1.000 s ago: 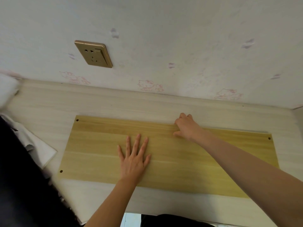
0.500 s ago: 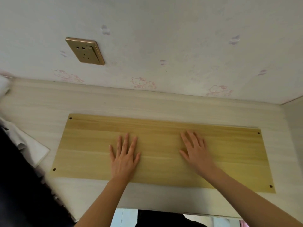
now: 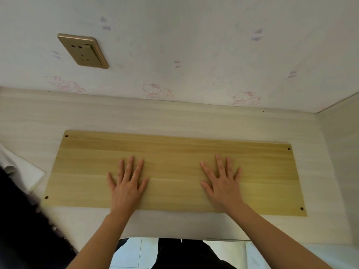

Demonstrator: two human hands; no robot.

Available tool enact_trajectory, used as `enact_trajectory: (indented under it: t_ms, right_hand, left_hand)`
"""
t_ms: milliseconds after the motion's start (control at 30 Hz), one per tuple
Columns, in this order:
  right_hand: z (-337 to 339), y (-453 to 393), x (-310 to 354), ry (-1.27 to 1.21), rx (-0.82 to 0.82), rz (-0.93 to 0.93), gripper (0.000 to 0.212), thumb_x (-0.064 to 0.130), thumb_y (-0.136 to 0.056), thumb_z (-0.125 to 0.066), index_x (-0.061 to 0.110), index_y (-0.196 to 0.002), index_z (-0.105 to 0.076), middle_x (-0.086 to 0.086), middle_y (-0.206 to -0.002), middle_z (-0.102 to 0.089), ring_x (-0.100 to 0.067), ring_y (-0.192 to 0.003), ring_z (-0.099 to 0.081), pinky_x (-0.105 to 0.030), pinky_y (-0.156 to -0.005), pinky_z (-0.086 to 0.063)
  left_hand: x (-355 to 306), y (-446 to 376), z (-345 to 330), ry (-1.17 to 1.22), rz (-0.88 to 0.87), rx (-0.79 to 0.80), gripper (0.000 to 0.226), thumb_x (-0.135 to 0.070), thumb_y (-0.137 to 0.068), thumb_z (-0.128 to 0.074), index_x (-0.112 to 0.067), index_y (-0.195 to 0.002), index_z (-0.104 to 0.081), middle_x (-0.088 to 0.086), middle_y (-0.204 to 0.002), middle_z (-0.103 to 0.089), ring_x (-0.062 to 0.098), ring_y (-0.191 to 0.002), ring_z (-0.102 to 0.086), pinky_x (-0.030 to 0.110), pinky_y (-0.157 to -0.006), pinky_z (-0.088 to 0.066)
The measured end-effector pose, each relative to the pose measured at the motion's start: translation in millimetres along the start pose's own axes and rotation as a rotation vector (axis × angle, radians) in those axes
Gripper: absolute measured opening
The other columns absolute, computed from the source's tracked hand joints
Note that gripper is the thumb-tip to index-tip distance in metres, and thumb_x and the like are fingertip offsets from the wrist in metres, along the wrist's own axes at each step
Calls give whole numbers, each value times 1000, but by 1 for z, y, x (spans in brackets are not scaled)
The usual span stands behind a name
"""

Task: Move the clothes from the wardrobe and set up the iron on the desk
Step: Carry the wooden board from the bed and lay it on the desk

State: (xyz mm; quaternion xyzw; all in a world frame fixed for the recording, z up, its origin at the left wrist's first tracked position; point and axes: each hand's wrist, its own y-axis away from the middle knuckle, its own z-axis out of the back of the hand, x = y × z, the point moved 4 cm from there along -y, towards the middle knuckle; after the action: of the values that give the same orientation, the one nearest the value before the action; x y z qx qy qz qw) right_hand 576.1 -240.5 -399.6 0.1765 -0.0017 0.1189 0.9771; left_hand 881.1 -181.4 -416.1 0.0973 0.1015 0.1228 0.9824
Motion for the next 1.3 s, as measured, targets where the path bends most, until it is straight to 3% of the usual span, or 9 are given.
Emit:
enact_trajectory:
  t_ms: [167, 333, 767, 1000, 1100, 1300]
  right_hand:
    - [-3, 2, 8, 8, -6, 3, 63, 70, -88, -14, 48, -147, -9, -10, -159, -9, -45, -143, -5, -74, -102, -13]
    - [-2, -7, 15, -3, -41, 10, 63, 68, -89, -21, 47, -147, -12, -10, -159, -10, -45, -143, -5, -74, -102, -10]
    - [-2, -14, 22, -12, -41, 17, 63, 71, -88, -12, 50, -145, 3, -7, -159, 9, -42, -142, 14, -72, -106, 0]
    - [2, -13, 21, -28, 21, 33, 65, 69, -87, -12, 47, -146, 3, -7, -158, 15, -41, -142, 17, -71, -106, 0]
    - [9, -10, 22, -81, 44, -9, 67, 64, -89, -23, 40, -149, -4, -11, -159, 12, -42, -141, 16, -70, -107, 2]
    - [10, 22, 30, -131, 66, -77, 66, 47, -97, -35, 22, -151, -8, -10, -159, 3, -40, -143, 9, -59, -112, 0]
  left_hand:
    - [9, 3, 1, 0, -13, -9, 66, -67, -90, -12, -40, -150, -17, -9, -159, -14, 20, -148, -6, 62, -110, -13]
    - [17, -6, 4, 5, -15, -24, 65, -63, -89, -21, -40, -150, -20, -10, -159, -14, 19, -148, -5, 62, -110, -11]
    - [20, -10, 8, 12, 5, -37, 66, -62, -88, -18, -39, -150, -16, -9, -160, -10, 19, -148, -1, 61, -113, -7]
    - [14, -9, 10, -21, 32, -42, 67, -60, -88, -21, -33, -149, -27, -2, -158, -23, 26, -147, -13, 63, -109, -16]
    - [6, -5, 10, 0, 72, -20, 69, -60, -87, -16, -31, -149, -25, -2, -158, -20, 27, -147, -11, 58, -112, -17]
    - [-30, 21, 1, -35, -56, 29, 66, -55, -90, -26, -22, -146, -35, 1, -154, -33, 39, -141, -24, 59, -105, -31]
